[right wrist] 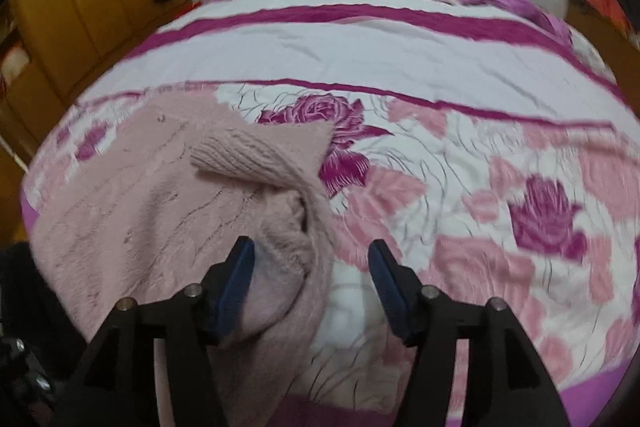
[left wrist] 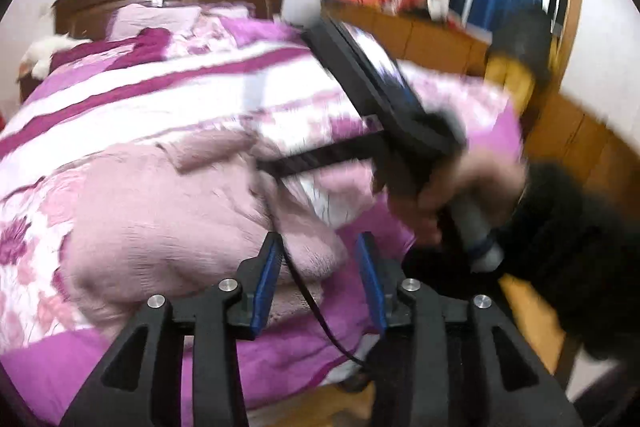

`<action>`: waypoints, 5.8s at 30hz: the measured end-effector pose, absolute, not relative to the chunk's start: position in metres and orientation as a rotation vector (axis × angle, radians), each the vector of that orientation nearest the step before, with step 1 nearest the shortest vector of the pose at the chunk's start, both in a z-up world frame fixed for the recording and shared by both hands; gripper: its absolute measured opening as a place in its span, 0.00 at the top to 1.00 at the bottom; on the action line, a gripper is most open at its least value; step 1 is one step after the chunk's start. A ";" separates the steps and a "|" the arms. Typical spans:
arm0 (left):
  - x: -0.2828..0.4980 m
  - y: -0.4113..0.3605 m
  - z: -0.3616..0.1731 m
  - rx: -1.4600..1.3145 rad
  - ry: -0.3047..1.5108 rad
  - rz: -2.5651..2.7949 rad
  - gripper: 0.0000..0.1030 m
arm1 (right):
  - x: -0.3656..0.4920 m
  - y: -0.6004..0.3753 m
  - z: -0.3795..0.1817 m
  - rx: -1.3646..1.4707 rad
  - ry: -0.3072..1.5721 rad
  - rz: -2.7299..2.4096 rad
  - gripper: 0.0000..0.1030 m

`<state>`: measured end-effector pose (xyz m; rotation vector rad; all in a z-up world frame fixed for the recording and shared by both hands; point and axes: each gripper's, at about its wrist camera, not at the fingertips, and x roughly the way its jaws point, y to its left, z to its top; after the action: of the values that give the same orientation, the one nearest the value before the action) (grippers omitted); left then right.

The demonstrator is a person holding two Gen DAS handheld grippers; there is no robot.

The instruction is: Fold small clothes

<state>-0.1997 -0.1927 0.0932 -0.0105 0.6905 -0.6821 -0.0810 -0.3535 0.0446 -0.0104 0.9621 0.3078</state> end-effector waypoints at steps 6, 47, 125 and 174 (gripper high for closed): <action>-0.219 -0.127 0.125 -0.082 0.576 -0.587 0.76 | -0.101 -0.378 0.048 0.012 0.949 0.202 0.39; -0.182 -0.008 0.002 -0.467 0.828 -0.334 1.00 | -0.170 -0.333 0.040 0.257 0.859 0.162 0.59; -0.012 -0.035 0.049 -0.333 0.839 -0.399 1.00 | -0.012 -0.318 0.029 0.372 0.715 0.507 0.73; -0.065 -0.050 0.183 -0.009 0.752 -0.097 0.79 | -0.030 -0.268 0.178 0.045 0.707 0.232 0.20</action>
<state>-0.0645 -0.0501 0.1826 -0.0093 0.7522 -0.0971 -0.0300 -0.2682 0.1777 0.0446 0.7071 0.2322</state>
